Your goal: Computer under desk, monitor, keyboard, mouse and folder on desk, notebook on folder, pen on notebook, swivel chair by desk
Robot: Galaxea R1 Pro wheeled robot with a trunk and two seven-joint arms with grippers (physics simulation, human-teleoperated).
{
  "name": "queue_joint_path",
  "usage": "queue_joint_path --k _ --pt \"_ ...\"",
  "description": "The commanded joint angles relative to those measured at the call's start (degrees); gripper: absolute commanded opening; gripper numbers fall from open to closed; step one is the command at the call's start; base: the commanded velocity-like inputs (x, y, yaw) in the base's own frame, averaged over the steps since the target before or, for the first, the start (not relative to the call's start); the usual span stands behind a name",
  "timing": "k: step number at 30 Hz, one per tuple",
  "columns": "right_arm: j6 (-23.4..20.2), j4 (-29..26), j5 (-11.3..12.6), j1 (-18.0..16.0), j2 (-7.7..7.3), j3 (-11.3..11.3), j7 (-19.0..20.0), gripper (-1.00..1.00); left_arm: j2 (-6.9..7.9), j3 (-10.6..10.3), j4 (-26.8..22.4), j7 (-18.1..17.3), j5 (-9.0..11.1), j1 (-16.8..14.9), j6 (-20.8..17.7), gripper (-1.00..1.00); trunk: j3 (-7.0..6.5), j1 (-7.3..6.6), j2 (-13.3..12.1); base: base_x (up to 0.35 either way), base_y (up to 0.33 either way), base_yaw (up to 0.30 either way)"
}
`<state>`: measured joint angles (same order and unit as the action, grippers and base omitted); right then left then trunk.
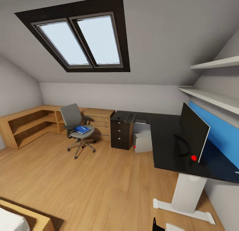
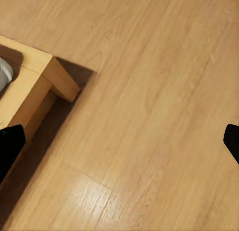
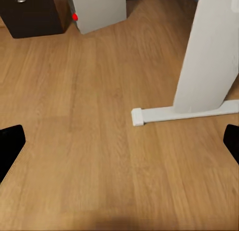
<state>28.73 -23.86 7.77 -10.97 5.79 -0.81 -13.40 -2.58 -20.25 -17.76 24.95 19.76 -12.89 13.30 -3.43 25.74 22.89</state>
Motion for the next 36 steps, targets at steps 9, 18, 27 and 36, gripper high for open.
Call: queue_joint_path --k 9,18,27,36 --pt "0.3 0.0 0.3 0.0 0.06 0.0 0.1 1.0 -0.05 -0.5 0.0 0.3 0.5 0.0 0.3 1.0 -0.12 0.04 0.0 0.247 0.21 -0.093" --pt "0.3 0.0 0.3 0.0 0.1 0.0 0.1 1.0 -0.07 -0.5 0.0 0.3 0.5 0.0 0.5 1.0 -0.2 0.04 0.0 0.247 0.211 -0.117" --pt "0.3 0.8 0.3 0.0 0.22 0.0 0.1 1.0 0.04 -0.4 0.0 0.3 0.5 0.0 0.7 1.0 -0.21 0.04 0.0 0.194 0.18 -0.006" --pt "0.3 1.0 0.3 0.0 0.62 0.1 0.2 1.0 -0.14 -0.6 0.0 0.3 0.5 0.0 0.7 1.0 -0.21 0.04 0.0 0.007 0.009 -0.156"
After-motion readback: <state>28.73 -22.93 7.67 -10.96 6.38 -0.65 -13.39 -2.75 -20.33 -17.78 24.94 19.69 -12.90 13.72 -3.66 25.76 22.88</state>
